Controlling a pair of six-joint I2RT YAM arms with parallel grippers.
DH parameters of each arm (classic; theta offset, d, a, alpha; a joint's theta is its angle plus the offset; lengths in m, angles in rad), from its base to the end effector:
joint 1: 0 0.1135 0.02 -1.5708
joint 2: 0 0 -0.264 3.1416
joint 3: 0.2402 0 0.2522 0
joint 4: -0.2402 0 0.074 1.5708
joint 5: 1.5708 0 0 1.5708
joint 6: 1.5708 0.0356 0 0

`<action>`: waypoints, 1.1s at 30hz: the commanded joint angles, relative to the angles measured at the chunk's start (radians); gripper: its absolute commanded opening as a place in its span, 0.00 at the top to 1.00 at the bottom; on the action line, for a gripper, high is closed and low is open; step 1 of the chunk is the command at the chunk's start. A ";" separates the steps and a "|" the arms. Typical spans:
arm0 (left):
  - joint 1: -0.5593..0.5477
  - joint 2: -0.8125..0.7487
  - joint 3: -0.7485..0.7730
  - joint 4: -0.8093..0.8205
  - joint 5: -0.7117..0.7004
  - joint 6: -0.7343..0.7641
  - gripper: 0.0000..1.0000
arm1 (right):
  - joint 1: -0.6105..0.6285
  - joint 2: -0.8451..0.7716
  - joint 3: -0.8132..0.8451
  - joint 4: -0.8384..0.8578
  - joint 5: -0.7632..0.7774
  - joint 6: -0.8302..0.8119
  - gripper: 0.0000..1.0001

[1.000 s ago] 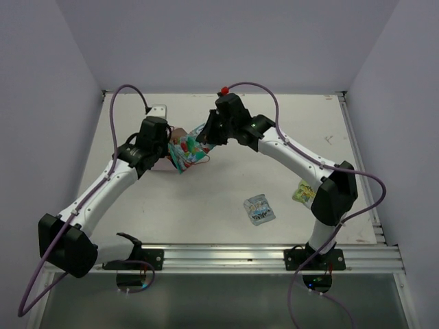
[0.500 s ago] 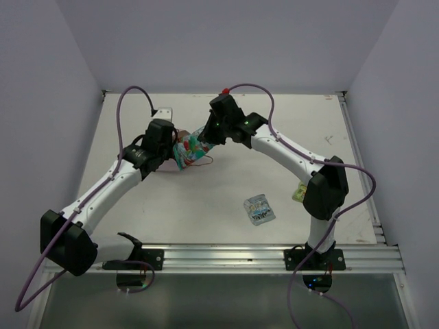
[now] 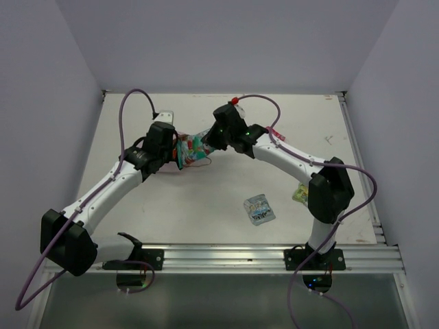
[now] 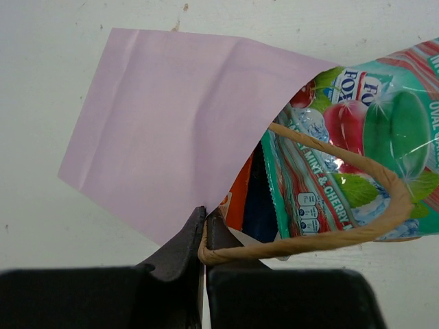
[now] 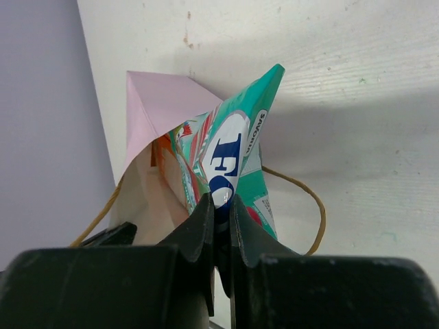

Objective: Place the snacks into the paper bag
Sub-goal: Place the snack in the paper bag.

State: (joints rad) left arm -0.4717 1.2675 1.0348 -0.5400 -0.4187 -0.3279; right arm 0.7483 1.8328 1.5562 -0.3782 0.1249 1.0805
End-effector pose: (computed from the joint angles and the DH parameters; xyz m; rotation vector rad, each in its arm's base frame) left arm 0.2468 -0.1096 0.2930 -0.0395 2.2630 0.0712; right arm 0.3160 0.2874 0.2927 0.4620 2.3157 0.8316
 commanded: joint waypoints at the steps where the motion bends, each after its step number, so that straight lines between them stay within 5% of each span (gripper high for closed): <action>1: -0.001 -0.010 -0.002 0.003 0.026 0.018 1.00 | 0.000 -0.092 -0.016 0.188 0.064 0.070 1.00; 33: -0.002 0.027 0.136 -0.052 0.064 0.104 1.00 | 0.100 0.022 -0.056 0.489 -0.059 0.182 1.00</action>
State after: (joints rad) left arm -0.4713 1.2922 1.1015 -0.6193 -0.3893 -0.2489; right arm 0.8154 1.8297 1.4639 -0.0101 0.0841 1.1973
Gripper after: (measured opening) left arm 0.018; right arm 0.066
